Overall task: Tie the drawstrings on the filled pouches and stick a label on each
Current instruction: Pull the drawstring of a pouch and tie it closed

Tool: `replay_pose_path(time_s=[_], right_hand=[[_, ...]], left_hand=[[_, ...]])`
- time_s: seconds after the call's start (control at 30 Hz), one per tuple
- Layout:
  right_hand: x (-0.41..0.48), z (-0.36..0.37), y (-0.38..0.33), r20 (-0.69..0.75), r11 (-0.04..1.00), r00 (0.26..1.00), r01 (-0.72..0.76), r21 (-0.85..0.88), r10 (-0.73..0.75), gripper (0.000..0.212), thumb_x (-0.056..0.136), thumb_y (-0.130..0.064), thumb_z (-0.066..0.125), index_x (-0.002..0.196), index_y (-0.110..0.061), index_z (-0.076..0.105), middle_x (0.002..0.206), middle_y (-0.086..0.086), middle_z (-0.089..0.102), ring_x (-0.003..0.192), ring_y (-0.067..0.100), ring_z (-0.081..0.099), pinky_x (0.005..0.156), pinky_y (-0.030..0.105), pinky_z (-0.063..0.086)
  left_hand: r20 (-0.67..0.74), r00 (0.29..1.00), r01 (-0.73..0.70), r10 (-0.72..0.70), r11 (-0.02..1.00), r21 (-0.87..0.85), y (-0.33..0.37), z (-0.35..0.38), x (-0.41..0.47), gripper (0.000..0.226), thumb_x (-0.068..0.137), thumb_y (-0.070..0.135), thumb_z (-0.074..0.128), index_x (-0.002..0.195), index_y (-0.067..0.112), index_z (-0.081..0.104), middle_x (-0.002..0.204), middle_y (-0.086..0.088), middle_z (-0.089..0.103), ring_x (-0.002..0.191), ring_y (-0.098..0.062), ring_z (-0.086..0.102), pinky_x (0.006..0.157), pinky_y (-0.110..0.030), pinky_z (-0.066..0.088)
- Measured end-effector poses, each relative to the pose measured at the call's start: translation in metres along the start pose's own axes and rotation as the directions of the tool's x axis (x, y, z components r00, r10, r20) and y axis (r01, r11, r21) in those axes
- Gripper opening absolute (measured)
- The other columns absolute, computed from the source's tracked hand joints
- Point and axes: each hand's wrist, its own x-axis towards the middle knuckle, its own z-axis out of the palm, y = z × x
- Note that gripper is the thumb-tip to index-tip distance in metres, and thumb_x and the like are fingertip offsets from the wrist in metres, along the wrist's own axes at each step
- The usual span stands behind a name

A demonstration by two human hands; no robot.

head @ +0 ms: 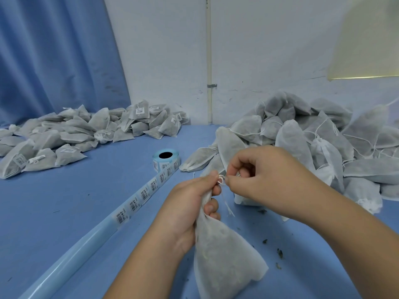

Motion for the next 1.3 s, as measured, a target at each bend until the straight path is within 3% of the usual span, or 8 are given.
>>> replay_pose_path(time_s=[0.13, 0.57, 0.7, 0.8, 1.1, 1.3], right_hand=[[-0.002, 0.004, -0.004, 0.046, 1.0, 0.999, -0.022, 0.016, 0.021, 0.016, 0.077, -0.029, 0.068, 0.064, -0.02, 0.065, 0.043, -0.011, 0.047, 0.041, 0.003, 0.042, 0.041, 0.015, 0.033], [0.001, 0.005, 0.003, 0.014, 0.997, 0.997, -0.077, 0.01, 0.077, 0.017, 0.079, -0.021, 0.069, 0.063, -0.018, 0.064, 0.041, -0.015, 0.047, 0.042, 0.0, 0.044, 0.043, 0.01, 0.034], [0.002, 0.001, 0.005, 0.074, 0.98, 0.99, -0.127, 0.156, 0.117, 0.012, 0.077, -0.022, 0.069, 0.068, -0.014, 0.066, 0.047, -0.013, 0.049, 0.047, 0.001, 0.044, 0.048, 0.014, 0.037], [0.003, -0.006, 0.006, 0.139, 0.916, 0.981, -0.175, 0.36, 0.133, 0.009, 0.076, -0.017, 0.069, 0.069, -0.011, 0.067, 0.052, -0.009, 0.053, 0.051, 0.004, 0.051, 0.047, 0.015, 0.039], [0.007, -0.019, 0.017, 0.202, 0.634, 0.967, -0.253, 0.731, 0.153, 0.02, 0.077, -0.003, 0.066, 0.061, -0.014, 0.062, 0.055, -0.001, 0.046, 0.05, 0.012, 0.045, 0.043, 0.02, 0.034], [0.009, -0.023, 0.023, 0.244, 0.46, 0.964, -0.265, 0.847, 0.106, 0.02, 0.066, -0.009, 0.061, 0.05, -0.017, 0.052, 0.052, -0.002, 0.036, 0.048, 0.012, 0.037, 0.042, 0.02, 0.027]], left_hand=[[-0.012, 0.999, -0.038, 0.038, 0.999, 0.035, -0.001, 0.001, -0.001, 0.031, 0.093, 0.025, 0.06, 0.067, 0.011, 0.051, 0.043, 0.006, 0.043, 0.036, -0.009, 0.031, 0.036, -0.018, 0.032], [-0.016, 0.987, -0.155, 0.159, 0.979, 0.135, -0.005, 0.0, 0.002, 0.037, 0.09, 0.022, 0.065, 0.053, 0.018, 0.06, 0.052, 0.005, 0.048, 0.038, -0.009, 0.033, 0.04, -0.02, 0.033], [-0.006, 0.984, -0.176, 0.179, 0.973, 0.148, -0.006, -0.001, 0.003, 0.032, 0.087, 0.024, 0.067, 0.056, 0.017, 0.062, 0.059, 0.002, 0.049, 0.039, -0.009, 0.033, 0.041, -0.021, 0.033], [0.023, 0.982, -0.191, 0.19, 0.969, 0.16, -0.007, -0.003, 0.002, 0.027, 0.086, 0.025, 0.068, 0.061, 0.015, 0.063, 0.063, 0.0, 0.05, 0.04, -0.01, 0.034, 0.042, -0.022, 0.033], [0.064, 0.969, -0.246, 0.239, 0.952, 0.181, -0.005, -0.005, 0.002, 0.016, 0.066, 0.036, 0.071, 0.061, 0.021, 0.071, 0.065, 0.001, 0.049, 0.041, -0.009, 0.033, 0.043, -0.022, 0.033], [0.021, 0.963, -0.265, 0.268, 0.932, 0.249, -0.007, -0.006, 0.004, 0.034, 0.091, 0.024, 0.062, 0.058, 0.023, 0.07, 0.066, 0.001, 0.046, 0.043, -0.009, 0.03, 0.047, -0.023, 0.03]])
